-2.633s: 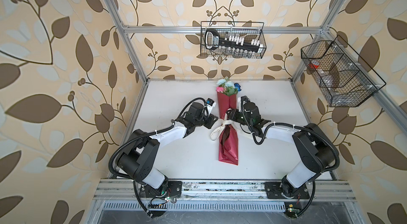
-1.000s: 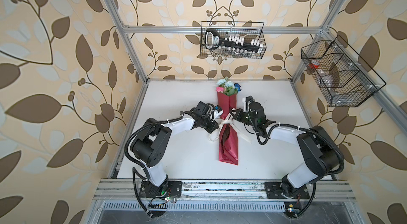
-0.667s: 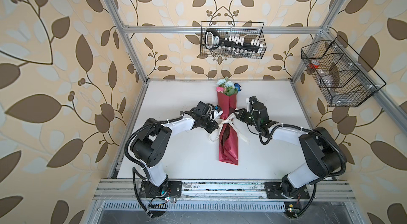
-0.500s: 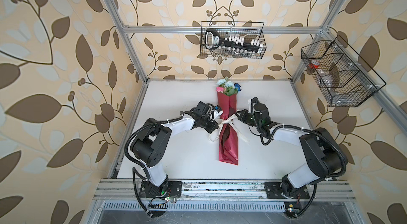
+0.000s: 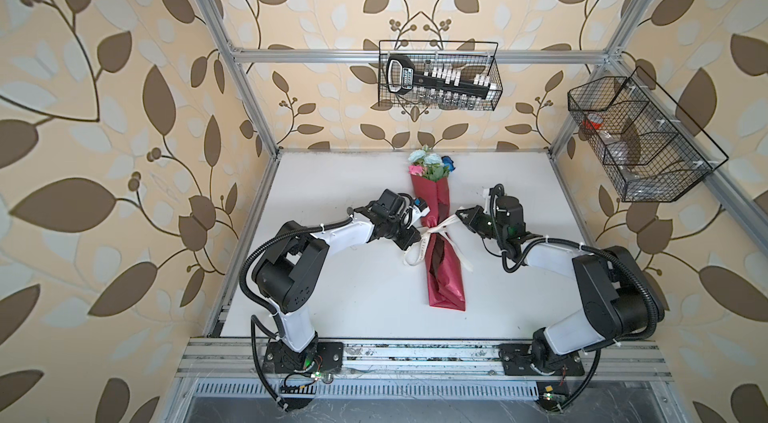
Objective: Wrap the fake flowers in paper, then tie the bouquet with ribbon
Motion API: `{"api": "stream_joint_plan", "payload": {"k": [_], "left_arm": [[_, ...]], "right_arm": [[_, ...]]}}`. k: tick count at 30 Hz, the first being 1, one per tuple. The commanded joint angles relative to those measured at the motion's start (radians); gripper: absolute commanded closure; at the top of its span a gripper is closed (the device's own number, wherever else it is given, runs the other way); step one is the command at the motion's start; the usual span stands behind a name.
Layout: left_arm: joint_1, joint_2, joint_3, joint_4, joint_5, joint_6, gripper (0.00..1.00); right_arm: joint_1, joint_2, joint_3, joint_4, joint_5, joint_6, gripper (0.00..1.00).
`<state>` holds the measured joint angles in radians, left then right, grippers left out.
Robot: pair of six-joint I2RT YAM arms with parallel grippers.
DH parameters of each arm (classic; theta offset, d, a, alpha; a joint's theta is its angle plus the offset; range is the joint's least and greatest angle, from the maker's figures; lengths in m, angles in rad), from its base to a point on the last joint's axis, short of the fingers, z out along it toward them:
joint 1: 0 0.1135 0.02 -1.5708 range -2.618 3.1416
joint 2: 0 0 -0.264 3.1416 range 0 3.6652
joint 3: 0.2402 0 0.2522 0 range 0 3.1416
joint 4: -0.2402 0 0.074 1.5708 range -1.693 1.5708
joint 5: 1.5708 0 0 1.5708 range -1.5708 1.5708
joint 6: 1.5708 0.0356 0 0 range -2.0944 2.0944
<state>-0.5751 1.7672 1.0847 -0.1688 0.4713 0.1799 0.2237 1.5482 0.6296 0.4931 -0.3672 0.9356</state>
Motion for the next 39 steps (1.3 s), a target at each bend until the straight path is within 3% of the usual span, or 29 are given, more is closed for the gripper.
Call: {"api": "stream_joint_plan", "payload": {"k": [1,12,23,39], "left_arm": [[0.000,0.013,0.032,-0.031,0.012,0.002,1.00],[0.001,0.047,0.035,-0.037,-0.010,-0.003,1.00],[0.002,0.080,0.038,-0.104,-0.098,0.004,1.00],[0.017,0.071,0.021,-0.087,-0.183,-0.032,1.00]], "right_arm": [[-0.025,-0.011,-0.029,0.078,-0.077,0.053,1.00],[-0.103,0.007,-0.077,0.124,-0.120,0.078,1.00],[-0.116,0.033,-0.106,0.063,-0.022,0.052,1.00],[-0.177,0.043,-0.132,0.021,0.023,0.024,1.00]]}}
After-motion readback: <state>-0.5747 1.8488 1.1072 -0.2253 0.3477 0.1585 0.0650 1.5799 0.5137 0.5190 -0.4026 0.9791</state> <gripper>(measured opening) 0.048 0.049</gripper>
